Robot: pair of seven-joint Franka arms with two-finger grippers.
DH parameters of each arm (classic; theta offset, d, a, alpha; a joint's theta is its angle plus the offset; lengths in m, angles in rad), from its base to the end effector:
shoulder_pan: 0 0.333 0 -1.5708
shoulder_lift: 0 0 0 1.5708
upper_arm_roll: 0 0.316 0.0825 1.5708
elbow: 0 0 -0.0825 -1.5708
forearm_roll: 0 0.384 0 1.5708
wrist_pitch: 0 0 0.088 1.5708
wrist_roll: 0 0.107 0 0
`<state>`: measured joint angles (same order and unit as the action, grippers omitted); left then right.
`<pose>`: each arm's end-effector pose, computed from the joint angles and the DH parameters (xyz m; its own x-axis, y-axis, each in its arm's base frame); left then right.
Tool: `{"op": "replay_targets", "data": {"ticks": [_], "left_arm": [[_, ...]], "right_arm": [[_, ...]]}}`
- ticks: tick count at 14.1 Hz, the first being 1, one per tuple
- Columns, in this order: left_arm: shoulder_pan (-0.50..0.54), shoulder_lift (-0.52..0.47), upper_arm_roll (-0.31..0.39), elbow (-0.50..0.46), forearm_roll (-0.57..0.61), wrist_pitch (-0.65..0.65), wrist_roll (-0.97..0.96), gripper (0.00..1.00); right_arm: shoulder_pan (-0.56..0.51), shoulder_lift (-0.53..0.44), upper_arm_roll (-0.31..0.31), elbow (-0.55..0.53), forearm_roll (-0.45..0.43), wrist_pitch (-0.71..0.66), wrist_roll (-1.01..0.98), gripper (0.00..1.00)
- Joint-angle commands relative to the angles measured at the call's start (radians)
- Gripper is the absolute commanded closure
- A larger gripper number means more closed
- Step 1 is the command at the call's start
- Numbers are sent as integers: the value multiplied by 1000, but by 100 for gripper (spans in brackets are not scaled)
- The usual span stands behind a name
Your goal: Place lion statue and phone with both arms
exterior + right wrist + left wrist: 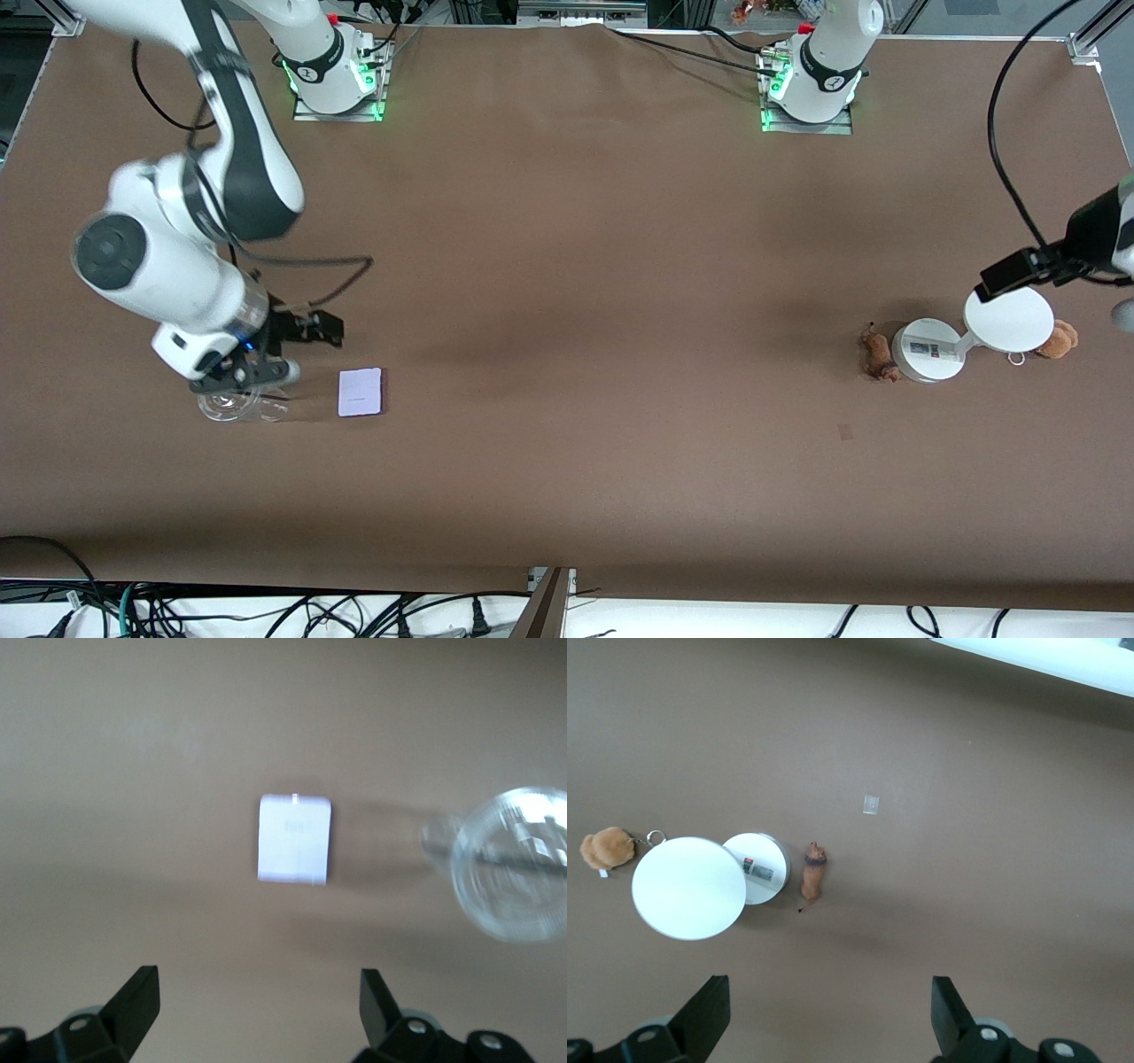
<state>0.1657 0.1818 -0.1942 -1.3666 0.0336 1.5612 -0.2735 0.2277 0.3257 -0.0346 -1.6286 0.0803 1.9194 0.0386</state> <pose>0.6089 -0.0019 0.6159 0.9690 0.2464 0.0152 0.2464 -0.9692 0.0056 0.6369 0.1326 0.4291 0.9910 0.1281 -0.0378 0.1256 -0.9901 -0.0619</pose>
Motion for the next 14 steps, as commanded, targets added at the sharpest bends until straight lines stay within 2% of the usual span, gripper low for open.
{"op": "replay_targets", "data": {"ticks": [1,2,5,7,9,14], "left_arm": [[-76,-94,80,-117,-27,0,7,0],[-109,-102,113,-132,-31,0,22,0],[-115,-114,127,-155,-38,0,198,0],[-106,-113,127,-160,-40,0,195,0],[-104,-101,127,-146,-40,-3,191,0],[-106,-78,122,-115,-37,-1,160,0]], "right_arm": [[-10,-129,9,-31,1,-136,40,0],[-10,-166,9,-22,1,-175,38,0],[-10,-229,-14,24,0,-324,35,0],[-8,-228,-18,46,-22,-341,27,0],[-1,-221,-10,79,-80,-350,21,0],[-5,-221,-15,99,-73,-353,36,0]]}}
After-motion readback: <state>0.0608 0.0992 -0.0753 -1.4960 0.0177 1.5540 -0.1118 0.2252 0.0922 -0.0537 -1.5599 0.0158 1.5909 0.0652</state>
